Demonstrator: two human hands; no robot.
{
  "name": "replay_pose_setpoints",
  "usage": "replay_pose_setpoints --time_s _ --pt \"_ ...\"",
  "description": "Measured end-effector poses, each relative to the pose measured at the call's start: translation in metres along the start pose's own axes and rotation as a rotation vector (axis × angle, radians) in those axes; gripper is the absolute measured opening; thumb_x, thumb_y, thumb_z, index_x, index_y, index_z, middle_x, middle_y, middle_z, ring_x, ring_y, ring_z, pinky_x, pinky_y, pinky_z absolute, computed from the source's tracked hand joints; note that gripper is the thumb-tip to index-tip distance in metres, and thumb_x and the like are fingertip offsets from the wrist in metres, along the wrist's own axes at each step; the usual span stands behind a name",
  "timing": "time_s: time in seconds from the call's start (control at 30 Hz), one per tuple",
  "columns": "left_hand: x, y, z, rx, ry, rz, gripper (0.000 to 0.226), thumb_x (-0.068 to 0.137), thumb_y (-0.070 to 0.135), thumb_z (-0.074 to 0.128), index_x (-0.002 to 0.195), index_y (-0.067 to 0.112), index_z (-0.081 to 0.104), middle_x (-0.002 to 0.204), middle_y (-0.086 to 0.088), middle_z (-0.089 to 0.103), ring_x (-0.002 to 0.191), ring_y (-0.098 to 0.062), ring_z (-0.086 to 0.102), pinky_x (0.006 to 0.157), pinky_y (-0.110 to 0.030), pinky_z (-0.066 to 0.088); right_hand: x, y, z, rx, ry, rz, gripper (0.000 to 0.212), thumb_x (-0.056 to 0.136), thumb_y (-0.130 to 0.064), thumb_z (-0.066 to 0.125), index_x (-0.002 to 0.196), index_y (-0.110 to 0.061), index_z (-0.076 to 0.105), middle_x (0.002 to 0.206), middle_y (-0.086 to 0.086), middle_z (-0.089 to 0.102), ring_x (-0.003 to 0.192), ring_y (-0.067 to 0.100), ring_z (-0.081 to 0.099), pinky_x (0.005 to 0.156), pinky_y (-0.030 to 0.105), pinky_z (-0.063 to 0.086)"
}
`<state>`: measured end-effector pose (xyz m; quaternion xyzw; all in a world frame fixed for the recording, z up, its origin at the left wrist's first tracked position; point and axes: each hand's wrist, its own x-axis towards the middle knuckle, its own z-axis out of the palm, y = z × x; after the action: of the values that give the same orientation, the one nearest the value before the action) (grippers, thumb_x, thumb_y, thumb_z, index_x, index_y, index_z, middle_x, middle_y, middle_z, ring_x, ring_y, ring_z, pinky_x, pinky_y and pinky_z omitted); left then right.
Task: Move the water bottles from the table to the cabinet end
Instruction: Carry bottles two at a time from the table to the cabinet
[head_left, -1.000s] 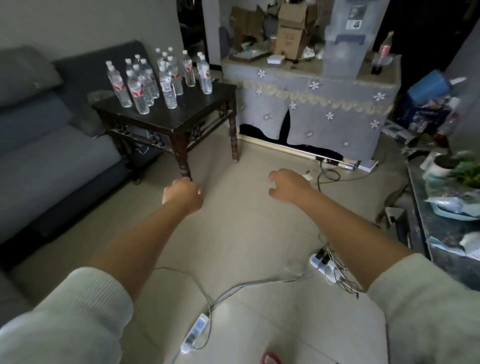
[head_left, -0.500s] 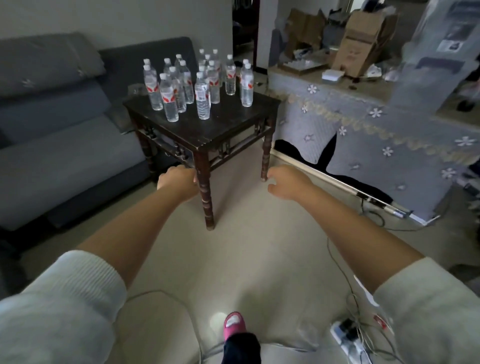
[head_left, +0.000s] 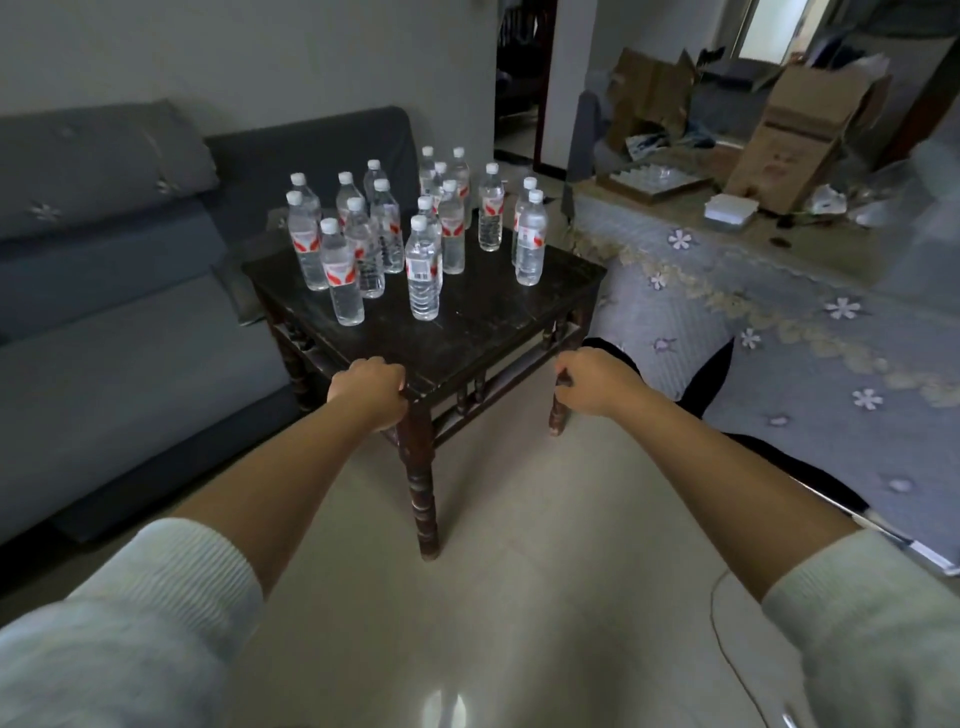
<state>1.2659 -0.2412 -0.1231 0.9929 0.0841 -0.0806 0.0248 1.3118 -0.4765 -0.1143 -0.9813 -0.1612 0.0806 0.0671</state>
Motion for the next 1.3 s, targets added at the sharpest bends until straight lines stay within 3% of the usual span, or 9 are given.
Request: replay_pose_setpoints --time_s 0.23,0.47,0.67,0.9,1.0,1.1,1.3 --pt "0.115 0.017 -0.008 -0.116 0.032 -0.013 0.035 0.089 0.023 0.051 0.121 0.011 0.055 0.126 -0.015 0.051 0.12 -0.033 0.049 0.1 -0.04 0.044 0.12 0.046 -0.014 0.038 -0.071 -0.021 0.042 0.09 -0.018 0.051 0.13 -0.009 0.049 0.13 0.019 0.05 0.119 0.033 0.051 0.097 0.034 0.045" --pt "0.236 0.043 -0.04 -0.114 0.098 -0.064 0.039 0.089 0.024 0.05 0.124 0.009 0.049 0.127 -0.016 0.055 0.117 -0.033 0.052 0.094 -0.042 0.048 0.253 0.094 -0.056 0.045 -0.076 -0.073 0.041 0.091 -0.023 0.054 0.129 -0.009 0.051 0.128 0.014 0.055 0.115 0.029 0.055 0.095 0.037 0.047" --pt "0.31 0.048 -0.051 -0.2 0.116 -0.203 0.043 0.09 0.027 0.053 0.128 0.01 0.043 0.128 -0.017 0.053 0.118 -0.035 0.052 0.092 -0.043 0.046 0.35 0.112 -0.074 0.099 0.004 -0.124 0.024 0.087 -0.017 0.054 0.103 -0.001 0.064 0.108 0.021 0.064 0.102 0.035 0.06 0.087 0.039 0.051" --pt "0.374 0.028 -0.064 -0.422 0.155 -0.363 0.057 0.087 0.032 0.06 0.134 0.006 0.038 0.132 -0.018 0.054 0.12 -0.035 0.053 0.095 -0.043 0.045 0.432 0.104 -0.071 0.054 -0.06 -0.184 0.03 0.091 -0.02 0.051 0.116 -0.005 0.058 0.117 0.019 0.061 0.107 0.033 0.056 0.079 0.033 0.044" --pt "0.401 0.018 -0.067 -0.395 0.105 -0.349 0.065 0.084 0.04 0.063 0.136 0.012 0.037 0.137 -0.017 0.049 0.123 -0.035 0.049 0.099 -0.045 0.044 0.463 0.107 -0.073 0.056 0.002 -0.134 0.032 0.089 -0.016 0.051 0.118 -0.004 0.056 0.12 0.019 0.06 0.109 0.035 0.056 0.09 0.039 0.049" --pt "0.422 0.014 -0.069 -0.28 -0.048 -0.272 0.076 0.083 0.045 0.062 0.144 0.019 0.026 0.147 -0.018 0.034 0.135 -0.035 0.037 0.108 -0.044 0.035 0.49 0.108 -0.08 0.057 0.08 -0.072 0.034 0.089 -0.016 0.052 0.12 -0.002 0.054 0.123 0.021 0.057 0.111 0.038 0.056 0.088 0.038 0.047" --pt "0.457 0.009 -0.067 -0.097 -0.102 -0.213 0.05 0.094 0.038 0.047 0.136 0.013 0.037 0.132 -0.014 0.053 0.119 -0.028 0.054 0.094 -0.036 0.046 0.543 0.11 -0.089 0.053 0.072 0.075 0.052 0.087 -0.018 0.059 0.134 -0.005 0.04 0.132 0.022 0.047 0.121 0.037 0.049 0.093 0.035 0.043"
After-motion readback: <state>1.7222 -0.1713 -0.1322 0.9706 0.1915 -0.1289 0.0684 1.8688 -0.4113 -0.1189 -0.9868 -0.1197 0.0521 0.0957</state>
